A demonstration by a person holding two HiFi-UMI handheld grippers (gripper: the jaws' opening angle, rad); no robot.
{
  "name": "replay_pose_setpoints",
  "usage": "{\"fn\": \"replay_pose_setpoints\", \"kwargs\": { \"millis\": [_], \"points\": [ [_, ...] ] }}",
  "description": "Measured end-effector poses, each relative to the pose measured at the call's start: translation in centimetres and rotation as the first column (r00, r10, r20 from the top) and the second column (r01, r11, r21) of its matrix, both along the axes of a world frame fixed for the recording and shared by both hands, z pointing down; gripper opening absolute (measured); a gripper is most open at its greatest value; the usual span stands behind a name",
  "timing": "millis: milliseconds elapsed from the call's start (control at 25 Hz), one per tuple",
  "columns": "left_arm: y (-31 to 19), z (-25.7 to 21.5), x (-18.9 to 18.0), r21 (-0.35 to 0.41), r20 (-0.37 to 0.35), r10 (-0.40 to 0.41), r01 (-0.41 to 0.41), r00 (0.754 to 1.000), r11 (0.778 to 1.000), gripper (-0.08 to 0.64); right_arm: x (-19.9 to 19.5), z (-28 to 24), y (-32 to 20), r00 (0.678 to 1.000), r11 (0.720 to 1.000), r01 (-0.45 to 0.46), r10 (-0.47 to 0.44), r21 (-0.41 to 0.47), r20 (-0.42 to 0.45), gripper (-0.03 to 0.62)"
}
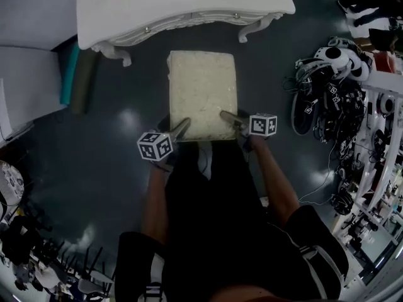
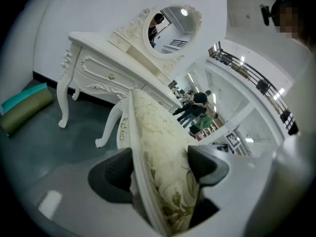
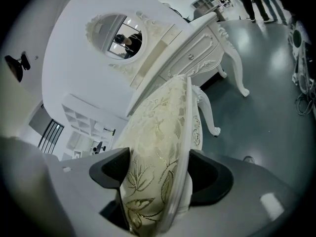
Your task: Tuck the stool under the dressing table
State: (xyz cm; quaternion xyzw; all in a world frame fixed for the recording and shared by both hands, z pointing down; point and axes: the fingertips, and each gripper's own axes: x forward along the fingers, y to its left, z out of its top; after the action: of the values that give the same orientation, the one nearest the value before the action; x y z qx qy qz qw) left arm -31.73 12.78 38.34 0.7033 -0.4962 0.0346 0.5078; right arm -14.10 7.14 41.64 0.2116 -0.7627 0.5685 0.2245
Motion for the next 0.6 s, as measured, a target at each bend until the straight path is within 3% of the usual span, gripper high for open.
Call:
{"fn": "replay_pose_setpoints", "kwargs": {
  "millis": [600],
  "points": [
    [-6.4,12.1,-7.4,-0.030,-0.026,-0.137,0.136,0.990,0.990,0.347,-8.2,11.6,-8.4,0.993,0.993,0.112,-0.113,-0.026,-0.016,0.374]
  ]
}}
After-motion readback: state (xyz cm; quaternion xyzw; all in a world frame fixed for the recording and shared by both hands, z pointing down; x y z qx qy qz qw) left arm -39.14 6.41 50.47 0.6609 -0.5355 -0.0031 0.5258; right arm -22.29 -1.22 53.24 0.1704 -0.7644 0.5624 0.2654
